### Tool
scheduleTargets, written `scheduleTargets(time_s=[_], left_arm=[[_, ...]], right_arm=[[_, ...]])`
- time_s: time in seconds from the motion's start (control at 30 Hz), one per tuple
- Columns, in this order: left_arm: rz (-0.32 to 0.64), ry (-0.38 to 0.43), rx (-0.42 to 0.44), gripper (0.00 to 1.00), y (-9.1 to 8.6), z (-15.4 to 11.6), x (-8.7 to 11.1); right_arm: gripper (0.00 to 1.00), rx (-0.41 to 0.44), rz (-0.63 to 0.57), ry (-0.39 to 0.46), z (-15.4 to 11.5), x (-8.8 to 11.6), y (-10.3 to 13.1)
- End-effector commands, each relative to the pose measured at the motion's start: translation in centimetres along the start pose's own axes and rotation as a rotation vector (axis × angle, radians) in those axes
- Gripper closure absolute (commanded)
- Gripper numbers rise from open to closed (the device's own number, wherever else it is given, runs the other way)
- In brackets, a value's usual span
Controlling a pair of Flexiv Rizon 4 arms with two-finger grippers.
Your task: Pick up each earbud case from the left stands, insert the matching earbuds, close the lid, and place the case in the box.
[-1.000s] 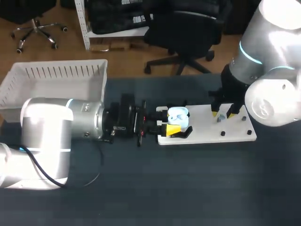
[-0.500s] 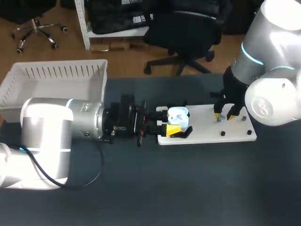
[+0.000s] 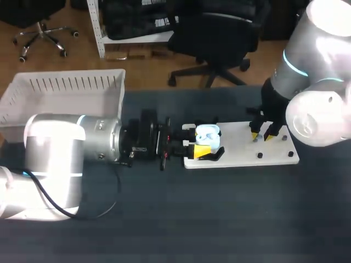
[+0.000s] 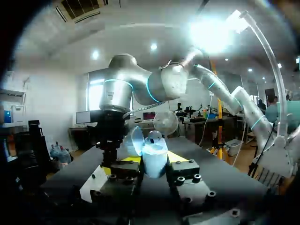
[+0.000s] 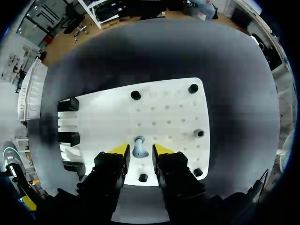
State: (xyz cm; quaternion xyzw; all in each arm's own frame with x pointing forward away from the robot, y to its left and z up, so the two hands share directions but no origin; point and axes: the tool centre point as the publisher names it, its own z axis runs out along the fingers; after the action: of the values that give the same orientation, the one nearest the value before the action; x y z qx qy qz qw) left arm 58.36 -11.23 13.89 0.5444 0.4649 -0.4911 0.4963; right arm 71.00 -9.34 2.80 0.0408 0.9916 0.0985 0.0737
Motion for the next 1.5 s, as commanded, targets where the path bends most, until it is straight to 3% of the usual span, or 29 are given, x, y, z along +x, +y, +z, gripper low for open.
scheduleTargets(time_s=[0.03, 0.37, 0.47, 0.5, 0.7, 0.93, 1.2, 1.5], left_arm=[[0.005, -0.002, -0.011, 1.00, -0.2, 0.1, 0.1], [0.005, -0.002, -0.011, 1.00, -0.2, 0.1, 0.1], [0.005, -0.002, -0.011, 1.00, -0.2, 0.1, 0.1], [0.005, -0.002, -0.011, 1.00, -0.2, 0.1, 0.1], [0.005, -0.002, -0.011, 1.00, -0.2, 0.1, 0.1], [0.005, -0.002, -0.011, 1.00, -0.2, 0.1, 0.1], [0.005, -0.002, -0.011, 1.00, -0.2, 0.1, 0.1], [0.005, -0.002, -0.011, 1.00, -0.2, 0.1, 0.1]], right_arm=[[0.71, -0.001, 0.003, 0.005, 0.1, -0.1, 0.0], [0.79, -0.009, 0.002, 0.012, 0.2, -0.1, 0.2], [0.98, -0.009, 0.003, 0.012, 0.1, -0.1, 0.2], [1.00, -0.009, 0.003, 0.013, 0.1, -0.1, 0.2], [1.00, -0.005, 0.000, 0.017, -0.4, -0.1, 0.5], [1.00, 0.011, -0.014, 0.004, -3.0, 0.1, 0.6], [1.00, 0.048, -0.049, -0.031, -8.7, 1.9, 0.5], [1.00, 0.045, -0.128, -0.072, -19.1, 7.1, 2.9]])
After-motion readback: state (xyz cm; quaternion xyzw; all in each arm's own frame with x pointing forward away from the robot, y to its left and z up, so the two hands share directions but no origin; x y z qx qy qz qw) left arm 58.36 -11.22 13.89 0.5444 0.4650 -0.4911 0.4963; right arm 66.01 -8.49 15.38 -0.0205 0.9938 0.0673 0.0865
